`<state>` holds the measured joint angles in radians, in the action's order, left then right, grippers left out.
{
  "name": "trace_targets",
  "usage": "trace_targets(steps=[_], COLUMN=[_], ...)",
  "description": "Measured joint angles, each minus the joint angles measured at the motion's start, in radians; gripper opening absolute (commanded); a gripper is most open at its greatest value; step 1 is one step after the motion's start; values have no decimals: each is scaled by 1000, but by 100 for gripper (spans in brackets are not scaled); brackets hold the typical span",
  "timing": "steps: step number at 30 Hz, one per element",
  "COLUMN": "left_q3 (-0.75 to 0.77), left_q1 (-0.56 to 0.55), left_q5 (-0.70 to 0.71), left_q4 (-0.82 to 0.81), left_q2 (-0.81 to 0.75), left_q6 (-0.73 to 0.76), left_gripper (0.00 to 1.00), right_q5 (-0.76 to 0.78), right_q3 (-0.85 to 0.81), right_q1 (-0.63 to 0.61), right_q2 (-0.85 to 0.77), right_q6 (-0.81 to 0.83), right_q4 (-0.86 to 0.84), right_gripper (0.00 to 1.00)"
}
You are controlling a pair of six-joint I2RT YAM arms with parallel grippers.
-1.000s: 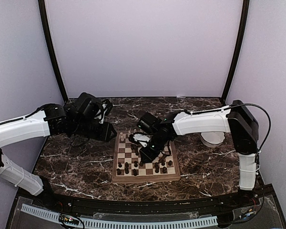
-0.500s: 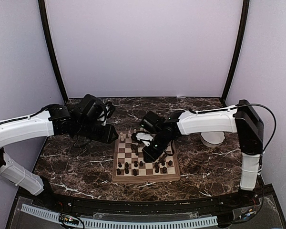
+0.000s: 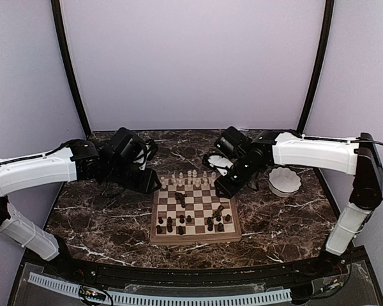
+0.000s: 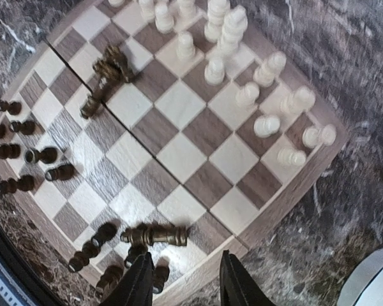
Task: Set up the chess pieces on the board
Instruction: Move the pawn to e7.
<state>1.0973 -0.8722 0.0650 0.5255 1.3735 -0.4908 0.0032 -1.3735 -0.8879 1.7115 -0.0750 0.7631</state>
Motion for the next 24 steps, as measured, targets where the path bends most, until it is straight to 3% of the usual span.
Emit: trace_targets(steps=[6,24], left_q3=[0,0], left_q1=[0,0], left_q5=[-4,-5], left_q4=[0,2], left_q2=[1,1], left_q6=[8,17], left_gripper=[28,28], right_q5=[25,33], right_q3=[32,-35], right_q1=[-2,-16], right_q2=[31,204], right_q6=[45,82], right_q4=[69,95], right_gripper=[47,42])
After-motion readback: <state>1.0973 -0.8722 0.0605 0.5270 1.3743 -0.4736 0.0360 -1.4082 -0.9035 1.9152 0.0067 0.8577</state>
